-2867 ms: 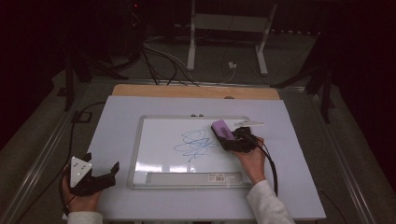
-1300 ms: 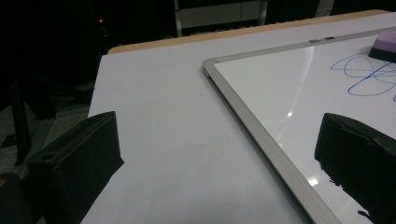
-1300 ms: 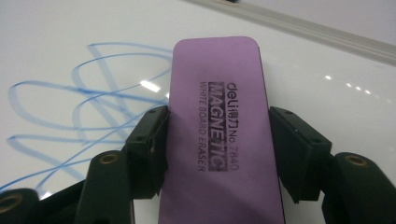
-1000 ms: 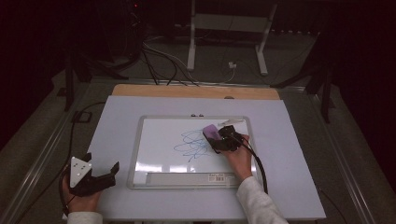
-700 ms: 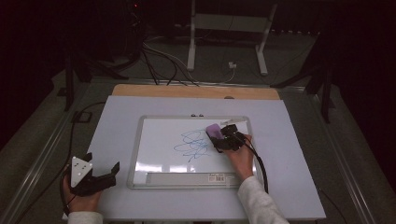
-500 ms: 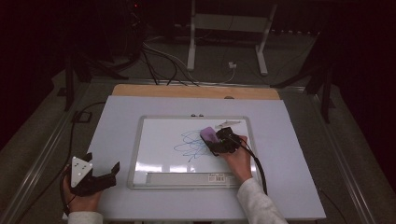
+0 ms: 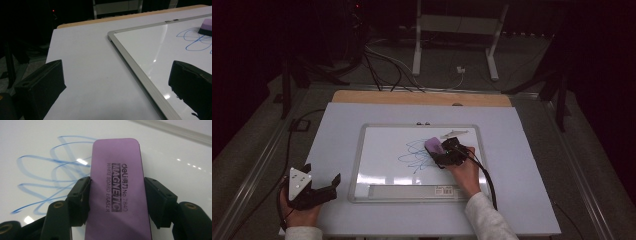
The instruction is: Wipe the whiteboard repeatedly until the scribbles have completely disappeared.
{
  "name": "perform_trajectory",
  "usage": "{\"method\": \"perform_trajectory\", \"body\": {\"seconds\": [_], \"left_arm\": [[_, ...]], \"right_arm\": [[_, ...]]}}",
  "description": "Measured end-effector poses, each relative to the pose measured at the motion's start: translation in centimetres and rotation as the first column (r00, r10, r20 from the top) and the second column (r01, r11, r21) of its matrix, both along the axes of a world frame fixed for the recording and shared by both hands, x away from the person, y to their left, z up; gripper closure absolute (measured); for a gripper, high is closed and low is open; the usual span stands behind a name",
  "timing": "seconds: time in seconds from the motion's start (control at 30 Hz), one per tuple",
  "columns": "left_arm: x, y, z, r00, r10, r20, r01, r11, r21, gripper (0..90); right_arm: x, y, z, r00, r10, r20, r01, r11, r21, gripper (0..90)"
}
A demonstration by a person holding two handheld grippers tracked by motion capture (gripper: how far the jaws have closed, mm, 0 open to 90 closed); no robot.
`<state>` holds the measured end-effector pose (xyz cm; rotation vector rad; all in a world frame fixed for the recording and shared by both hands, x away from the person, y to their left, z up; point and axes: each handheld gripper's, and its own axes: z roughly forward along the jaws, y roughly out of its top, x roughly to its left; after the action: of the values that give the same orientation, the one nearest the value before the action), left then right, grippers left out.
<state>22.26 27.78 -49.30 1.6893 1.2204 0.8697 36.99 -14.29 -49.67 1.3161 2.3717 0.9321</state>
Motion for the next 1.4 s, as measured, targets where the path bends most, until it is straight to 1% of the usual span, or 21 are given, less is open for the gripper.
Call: {"method": "perform_trajectory", "body": {"seconds": [0.1, 0.2, 0.27, 0.37, 0.47, 0.53, 0.6, 0.67, 0.7, 0.83, 0.87, 0.9, 0.93, 1.07, 1.1, 1.13, 1.17, 1.2, 1.23, 1.33, 1.4], "left_arm": [[0.0, 0.0, 0.0, 1.0000, 0.001, -0.001, -0.001, 1.0000, 0.000, 1.3], [0.0, 0.1, 0.0, 1.0000, 0.002, -0.001, -0.002, 1.0000, -0.001, 1.3], [0.0, 0.1, 0.0, 1.0000, 0.003, -0.001, -0.003, 1.0000, -0.002, 1.3], [0.1, 0.1, -0.1, 1.0000, -0.001, -0.004, 0.001, 1.0000, 0.001, 1.3], [0.1, 0.0, -0.1, 1.0000, -0.003, -0.004, 0.003, 1.0000, 0.005, 1.3], [0.1, 0.0, -0.1, 1.0000, -0.003, -0.004, 0.003, 1.0000, 0.006, 1.3], [0.1, 0.0, 0.0, 1.0000, -0.002, -0.002, 0.002, 1.0000, 0.005, 1.3], [0.1, 0.0, 0.0, 1.0000, -0.002, -0.003, 0.002, 1.0000, 0.005, 1.3], [0.1, 0.0, 0.0, 1.0000, -0.002, -0.002, 0.002, 1.0000, 0.005, 1.3], [0.0, 0.1, 0.0, 1.0000, 0.000, 0.001, 0.000, 1.0000, 0.002, 1.3], [0.0, 0.1, 0.0, 1.0000, 0.003, 0.000, -0.003, 1.0000, -0.001, 1.3], [0.0, 0.1, 0.0, 1.0000, 0.003, 0.000, -0.003, 1.0000, 0.000, 1.3], [0.0, 0.1, 0.0, 1.0000, 0.003, 0.000, -0.003, 1.0000, 0.000, 1.3], [0.1, 0.0, -0.1, 1.0000, 0.000, -0.003, 0.000, 1.0000, 0.001, 1.3], [0.1, 0.0, -0.1, 1.0000, -0.002, -0.003, 0.002, 1.0000, 0.003, 1.3], [0.1, 0.0, 0.0, 1.0000, -0.002, -0.002, 0.003, 1.0000, 0.004, 1.3], [0.1, 0.0, 0.0, 1.0000, -0.002, -0.002, 0.002, 1.0000, 0.005, 1.2], [0.1, -0.1, 0.0, 1.0000, -0.001, 0.001, 0.001, 1.0000, 0.002, 1.2], [0.1, 0.0, 0.0, 1.0000, 0.000, 0.002, 0.000, 1.0000, 0.001, 1.2], [0.0, 0.0, 0.0, 1.0000, 0.001, 0.000, -0.001, 1.0000, 0.002, 1.3], [0.0, 0.0, 0.0, 1.0000, 0.002, 0.000, -0.002, 1.0000, 0.000, 1.3]], "right_arm": [[0.0, 0.2, 0.0, 0.9999, 0.012, 0.004, -0.012, 1.000, -0.010, 41.1], [0.7, -0.4, -0.1, 0.9990, -0.042, 0.013, 0.042, 0.999, -0.010, 41.1], [1.3, -1.0, -0.1, 0.9955, -0.094, 0.013, 0.094, 0.996, -0.004, 41.1], [1.4, -1.1, -0.1, 0.9920, -0.126, 0.011, 0.126, 0.992, -0.004, 41.1], [1.0, -0.7, -0.1, 0.9955, -0.095, 0.007, 0.095, 0.995, 0.002, 41.1], [0.0, 0.1, -0.1, 0.9993, -0.036, 0.007, 0.036, 0.999, 0.006, 41.1], [-0.3, 0.4, -0.1, 0.9998, -0.020, 0.004, 0.020, 1.000, 0.008, 41.1], [-0.9, 0.9, -0.1, 0.9998, 0.018, 0.003, -0.018, 1.000, 0.010, 41.0], [-1.2, 1.2, 0.0, 0.9993, 0.036, 0.011, -0.036, 0.999, -0.005, 41.1], [-0.6, 0.8, -0.1, 0.9998, 0.002, 0.018, -0.002, 1.000, -0.010, 41.1], [0.0, 0.1, -0.1, 0.9987, -0.048, 0.020, 0.048, 0.999, -0.005, 41.1], [0.0, 0.1, -0.1, 0.9987, -0.048, 0.020, 0.048, 0.999, -0.005, 41.1], [0.4, -0.4, -0.2, 0.9962, -0.085, 0.020, 0.085, 0.996, 0.005, 41.1], [0.2, -0.1, -0.2, 0.9958, -0.087, 0.028, 0.087, 0.996, -0.006, 41.1], [-0.3, 0.3, -0.2, 0.9979, -0.062, 0.019, 0.062, 0.998, 0.001, 41.1], [-0.3, 0.3, -0.2, 0.9979, -0.062, 0.019, 0.062, 0.998, 0.001, 41.1], [-0.8, 0.8, -0.1, 0.9995, -0.027, 0.013, 0.027, 1.000, 0.005, 41.1], [-0.8, 0.8, -0.1, 0.9995, -0.027, 0.013, 0.027, 1.000, 0.005, 41.1], [-1.3, 1.3, -0.1, 0.9999, 0.002, 0.013, -0.002, 1.000, 0.004, 41.1], [-1.3, 1.2, -0.1, 0.9998, 0.008, 0.020, -0.008, 1.000, -0.004, 41.1], [-1.1, 1.1, -0.1, 0.9994, -0.010, 0.032, 0.010, 1.000, -0.017, 41.1]]}}
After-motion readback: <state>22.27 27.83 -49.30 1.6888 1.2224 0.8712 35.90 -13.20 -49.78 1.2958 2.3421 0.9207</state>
